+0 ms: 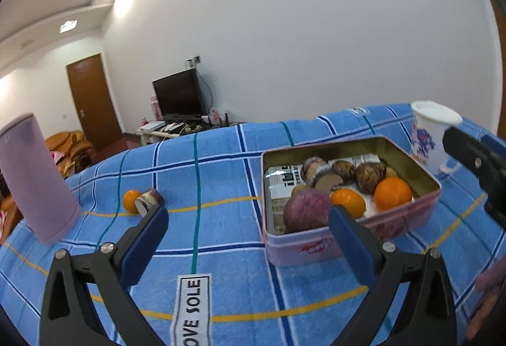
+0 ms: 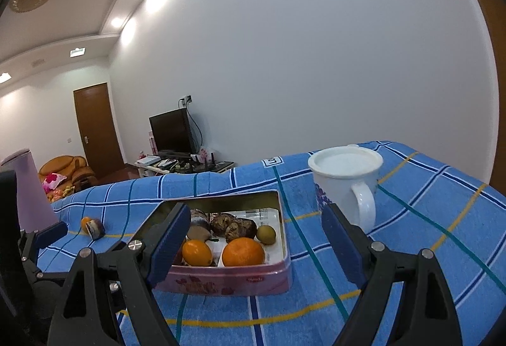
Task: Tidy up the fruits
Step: 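Move both open tools back toward the orange and small striped tuber piece, then grasp the small striped tuber piece with the right tool while the left tool grasps the orange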
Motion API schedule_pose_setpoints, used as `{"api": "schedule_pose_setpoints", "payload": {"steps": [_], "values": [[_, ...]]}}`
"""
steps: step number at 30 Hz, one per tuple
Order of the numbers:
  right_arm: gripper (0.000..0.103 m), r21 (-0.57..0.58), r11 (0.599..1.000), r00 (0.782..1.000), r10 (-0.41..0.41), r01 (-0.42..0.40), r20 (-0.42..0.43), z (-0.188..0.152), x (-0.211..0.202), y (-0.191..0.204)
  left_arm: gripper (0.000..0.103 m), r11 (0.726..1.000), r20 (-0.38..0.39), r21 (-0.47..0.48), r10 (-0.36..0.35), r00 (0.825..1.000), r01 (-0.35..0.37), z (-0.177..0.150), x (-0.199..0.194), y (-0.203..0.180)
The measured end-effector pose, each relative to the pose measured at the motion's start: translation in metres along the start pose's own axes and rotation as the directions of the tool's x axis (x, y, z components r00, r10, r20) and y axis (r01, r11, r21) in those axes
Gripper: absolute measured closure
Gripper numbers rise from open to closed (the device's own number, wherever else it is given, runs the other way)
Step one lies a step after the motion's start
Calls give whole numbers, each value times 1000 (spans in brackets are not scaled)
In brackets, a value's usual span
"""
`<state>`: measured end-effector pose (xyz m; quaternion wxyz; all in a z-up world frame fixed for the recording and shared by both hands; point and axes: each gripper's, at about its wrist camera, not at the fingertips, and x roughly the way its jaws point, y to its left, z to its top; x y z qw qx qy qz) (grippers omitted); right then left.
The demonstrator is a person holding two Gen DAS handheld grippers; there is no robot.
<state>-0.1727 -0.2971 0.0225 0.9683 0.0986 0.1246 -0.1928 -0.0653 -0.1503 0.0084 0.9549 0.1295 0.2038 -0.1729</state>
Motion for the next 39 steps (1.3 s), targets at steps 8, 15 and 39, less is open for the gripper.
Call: {"api": "schedule_pose_setpoints", "payload": {"steps": [8,15,39], "values": [[17,13,1000,999,18,-18,-47,-6,3,25,0,1000,14,8,30,999,-30,-4,1,28],[17,36,998,995,59,-57,-80,-11,17,55,0,997,14,-15,73,997,-73,-6,8,60],[17,-20,971,954,232,-240,-191,-22,77,172,0,922,-194,-210,286,938,-324,-28,51,183]]}}
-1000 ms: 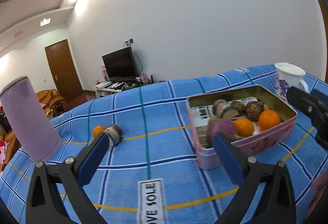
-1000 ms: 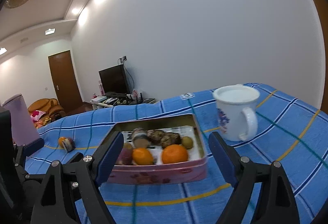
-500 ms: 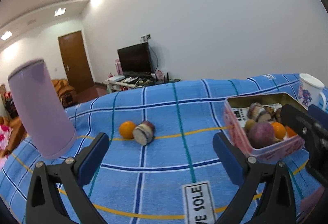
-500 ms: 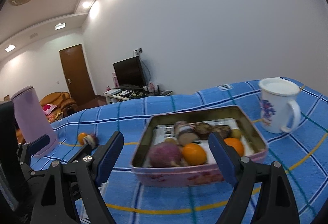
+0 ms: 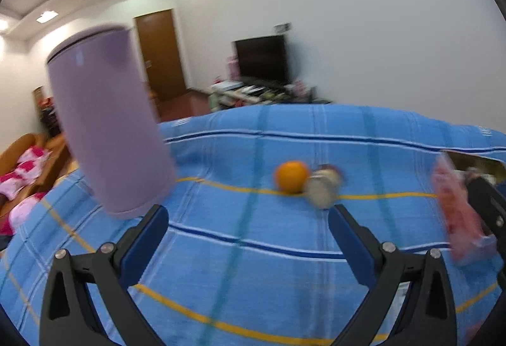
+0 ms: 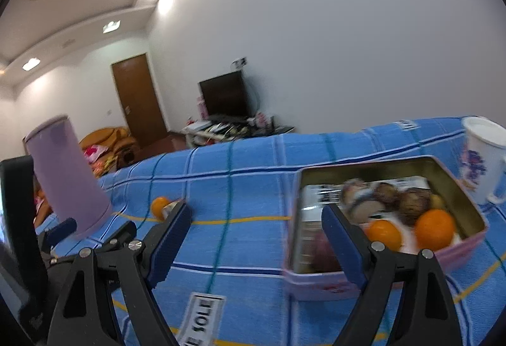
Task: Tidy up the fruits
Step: 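Grasp the small striped tuber piece with the right tool while the left tool grasps the orange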
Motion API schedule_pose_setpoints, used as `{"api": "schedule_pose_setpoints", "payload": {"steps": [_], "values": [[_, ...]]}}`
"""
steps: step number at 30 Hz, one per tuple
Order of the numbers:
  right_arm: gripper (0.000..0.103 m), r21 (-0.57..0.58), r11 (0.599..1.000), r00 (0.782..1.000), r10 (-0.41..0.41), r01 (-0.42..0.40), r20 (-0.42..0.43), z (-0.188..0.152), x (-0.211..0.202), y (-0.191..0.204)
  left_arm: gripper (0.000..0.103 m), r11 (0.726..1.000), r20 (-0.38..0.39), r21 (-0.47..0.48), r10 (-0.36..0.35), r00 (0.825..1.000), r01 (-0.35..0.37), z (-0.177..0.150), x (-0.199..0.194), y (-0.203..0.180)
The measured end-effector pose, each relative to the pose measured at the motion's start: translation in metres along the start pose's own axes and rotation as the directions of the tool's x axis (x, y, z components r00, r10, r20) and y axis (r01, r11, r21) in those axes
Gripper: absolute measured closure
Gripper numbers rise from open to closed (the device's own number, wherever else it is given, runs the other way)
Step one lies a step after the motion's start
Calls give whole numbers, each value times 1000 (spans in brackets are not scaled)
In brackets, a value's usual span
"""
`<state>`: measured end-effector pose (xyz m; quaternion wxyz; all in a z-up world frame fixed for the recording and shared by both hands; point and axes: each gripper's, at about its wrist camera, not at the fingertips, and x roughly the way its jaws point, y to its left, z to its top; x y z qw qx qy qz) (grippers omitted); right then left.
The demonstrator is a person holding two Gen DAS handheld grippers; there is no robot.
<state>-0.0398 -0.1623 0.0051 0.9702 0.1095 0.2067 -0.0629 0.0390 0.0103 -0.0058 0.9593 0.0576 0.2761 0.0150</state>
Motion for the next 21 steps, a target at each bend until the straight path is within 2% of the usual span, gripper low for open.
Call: {"api": "schedule_pose_setpoints", "payload": {"steps": [5,9,10,15,18,21], "values": [[17,-72,995,994,67,-73,-90,3,34,28,0,996,-67,-61,67,996,-71,-1,19,32],[17,-154,977,978,121,-148,-171,5,64,52,0,989,-111,-102,97,989,-109,-1,30,48],[17,-186,967,968,137,-177,-208,6,77,60,0,988,-116,-106,101,988,-113,-2,32,51],[17,-242,941,931,149,-236,-332,9,120,79,0,986,-127,-96,125,984,-138,-4,36,55],[17,-278,931,926,128,-235,-355,10,137,85,0,987,-136,-93,116,984,-130,-4,38,56],[17,-289,922,909,129,-257,-397,11,156,89,0,988,-136,-92,113,984,-127,-4,38,57]]}}
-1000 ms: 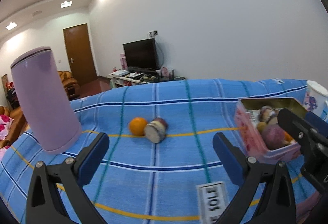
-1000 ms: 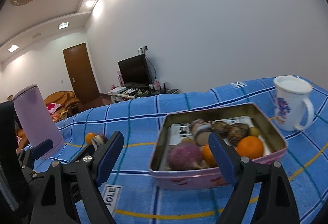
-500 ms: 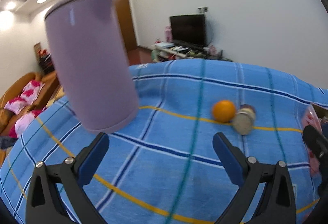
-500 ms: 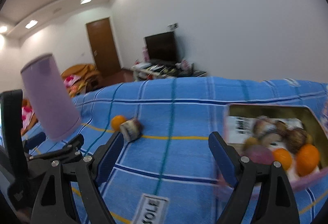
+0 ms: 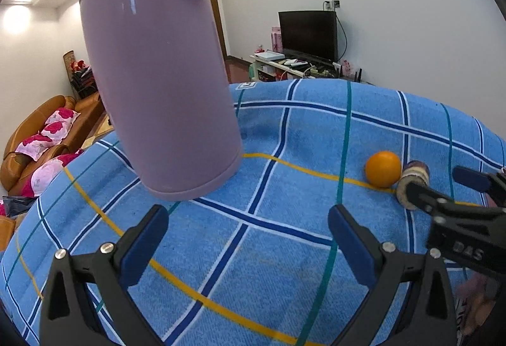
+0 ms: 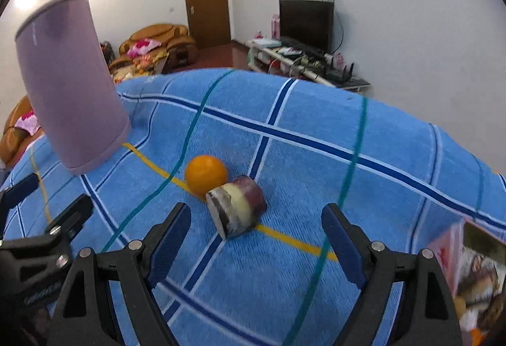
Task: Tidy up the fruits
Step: 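Grasp the small striped tuber piece with the right tool while the left tool grasps the orange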
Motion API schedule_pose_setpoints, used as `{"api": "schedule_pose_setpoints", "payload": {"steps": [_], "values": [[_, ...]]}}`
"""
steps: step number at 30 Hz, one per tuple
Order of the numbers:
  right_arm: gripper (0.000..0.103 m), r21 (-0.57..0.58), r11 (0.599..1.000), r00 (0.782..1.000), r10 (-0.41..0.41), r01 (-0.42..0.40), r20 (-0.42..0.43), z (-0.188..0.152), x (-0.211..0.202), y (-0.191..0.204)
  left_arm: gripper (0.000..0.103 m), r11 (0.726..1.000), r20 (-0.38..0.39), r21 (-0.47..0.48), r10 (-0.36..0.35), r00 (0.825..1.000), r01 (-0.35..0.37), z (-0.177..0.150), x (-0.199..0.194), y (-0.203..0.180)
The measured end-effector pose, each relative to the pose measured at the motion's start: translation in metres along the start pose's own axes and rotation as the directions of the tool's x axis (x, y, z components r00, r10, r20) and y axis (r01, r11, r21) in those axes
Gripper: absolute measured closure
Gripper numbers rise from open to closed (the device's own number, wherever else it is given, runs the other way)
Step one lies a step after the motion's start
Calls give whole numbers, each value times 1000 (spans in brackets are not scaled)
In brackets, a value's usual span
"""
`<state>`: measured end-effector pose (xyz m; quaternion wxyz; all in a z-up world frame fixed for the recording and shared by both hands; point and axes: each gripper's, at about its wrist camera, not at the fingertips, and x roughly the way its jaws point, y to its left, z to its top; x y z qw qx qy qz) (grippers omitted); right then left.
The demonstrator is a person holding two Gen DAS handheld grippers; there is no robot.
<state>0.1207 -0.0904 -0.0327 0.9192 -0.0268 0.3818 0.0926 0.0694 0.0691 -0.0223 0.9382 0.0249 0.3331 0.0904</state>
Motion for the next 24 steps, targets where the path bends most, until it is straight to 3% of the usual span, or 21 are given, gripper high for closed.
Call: {"api": "schedule_pose_setpoints", "payload": {"steps": [2,4,8,14,19,24], "values": [[22,-17,1000,1000,10,-10,-29,3,9,2,0,1000,-3,2,-2,1000,2,0,0,0],[40,-33,999,999,21,-23,-47,6,15,5,0,1000,-6,1,-7,1000,7,1,0,0],[62,-65,997,996,23,-29,-90,5,22,10,0,1000,-6,1,-16,1000,16,1,-1,0],[63,-34,999,997,33,-35,-75,-12,1,7,0,1000,-1,-6,-20,1000,20,1,-1,2],[63,93,996,997,-16,9,75,-40,-55,-9,0,999,30,2,-53,998,53,1,-5,0],[63,154,987,975,-68,35,212,-67,-105,-15,1,993,58,43,-116,992,114,1,-12,-12]]}}
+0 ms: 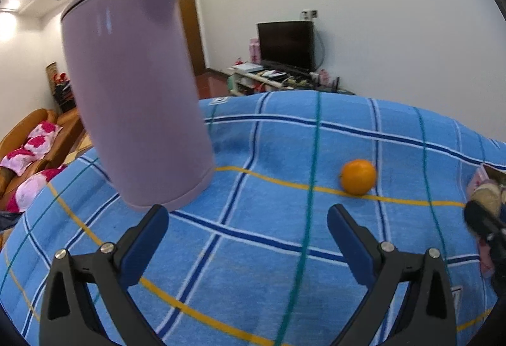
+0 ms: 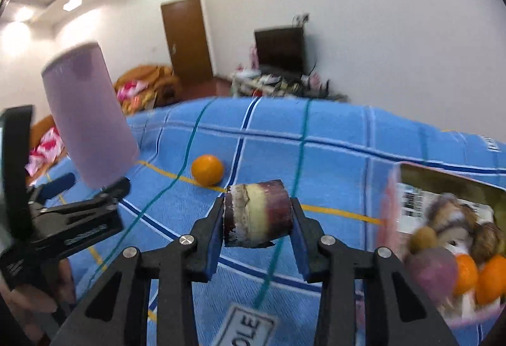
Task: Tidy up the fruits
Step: 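Grasp the small striped tuber piece with the right tool while the left tool grasps the orange, then lift the tuber piece and orange and hold them above the cloth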
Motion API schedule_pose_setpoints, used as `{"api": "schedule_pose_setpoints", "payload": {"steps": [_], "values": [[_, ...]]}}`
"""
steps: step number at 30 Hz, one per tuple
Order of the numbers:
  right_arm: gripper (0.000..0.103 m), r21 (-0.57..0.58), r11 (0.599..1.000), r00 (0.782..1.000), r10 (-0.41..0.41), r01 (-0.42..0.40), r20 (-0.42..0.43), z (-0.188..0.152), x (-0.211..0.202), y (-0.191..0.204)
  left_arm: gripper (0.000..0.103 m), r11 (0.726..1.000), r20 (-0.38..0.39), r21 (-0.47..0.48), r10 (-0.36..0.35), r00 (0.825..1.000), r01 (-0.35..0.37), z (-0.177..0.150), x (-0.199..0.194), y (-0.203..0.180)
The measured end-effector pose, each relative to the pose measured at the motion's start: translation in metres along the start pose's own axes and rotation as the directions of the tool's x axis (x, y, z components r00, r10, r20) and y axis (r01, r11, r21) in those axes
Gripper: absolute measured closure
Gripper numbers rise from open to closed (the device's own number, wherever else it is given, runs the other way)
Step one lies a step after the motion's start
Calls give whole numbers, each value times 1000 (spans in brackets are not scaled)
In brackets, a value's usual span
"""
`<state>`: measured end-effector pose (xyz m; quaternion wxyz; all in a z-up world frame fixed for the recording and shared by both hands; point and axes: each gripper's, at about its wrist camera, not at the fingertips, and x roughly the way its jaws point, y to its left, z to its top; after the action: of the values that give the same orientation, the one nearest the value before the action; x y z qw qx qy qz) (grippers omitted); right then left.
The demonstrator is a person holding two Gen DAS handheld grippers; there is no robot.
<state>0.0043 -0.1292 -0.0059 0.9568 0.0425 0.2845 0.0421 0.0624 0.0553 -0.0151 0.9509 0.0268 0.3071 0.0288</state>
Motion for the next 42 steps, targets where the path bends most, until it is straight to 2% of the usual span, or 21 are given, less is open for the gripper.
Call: {"api": "schedule_pose_setpoints", "payload": {"steps": [3,7,9,13,17,19,21,22,23,26,29,32,35,42], "values": [[63,5,1000,997,-26,26,69,3,-15,-3,3,998,-33,-24,-63,998,62,2,2,-7],[63,16,999,996,-40,39,83,4,-20,-10,8,986,-108,-46,-163,981,159,17,13,-26],[63,35,999,996,-42,39,81,6,-19,-13,15,987,-110,-8,-158,981,159,27,20,-43],[63,62,998,997,-31,26,73,5,-20,-19,22,982,-86,94,-155,984,163,42,32,-78],[63,73,997,998,-20,15,64,6,-15,-18,34,974,-143,118,-174,974,191,47,55,-98],[63,73,997,998,-16,11,63,7,-13,-17,44,975,-172,120,-164,971,186,47,66,-102],[63,72,997,998,-13,8,60,6,-12,-16,48,977,-198,113,-156,968,181,46,77,-104],[63,72,997,998,-10,6,59,6,-12,-17,51,977,-215,112,-153,965,180,44,82,-105],[63,73,997,998,-8,4,57,6,-12,-17,54,976,-258,104,-161,953,193,43,90,-105],[63,71,997,998,-9,5,56,7,-10,-17,56,973,-259,74,-192,947,218,42,89,-100],[63,64,998,998,-12,8,60,7,-7,-16,57,973,-250,72,-196,948,220,41,85,-98],[63,56,998,997,-14,10,71,5,-9,-14,58,974,-200,74,-195,960,213,40,71,-93],[63,49,999,996,-17,13,83,4,-11,-12,58,981,-138,82,-163,977,175,35,52,-85],[63,19,1000,991,-20,18,131,1,-20,-4,58,992,-23,61,-108,994,110,17,12,-57]]}}
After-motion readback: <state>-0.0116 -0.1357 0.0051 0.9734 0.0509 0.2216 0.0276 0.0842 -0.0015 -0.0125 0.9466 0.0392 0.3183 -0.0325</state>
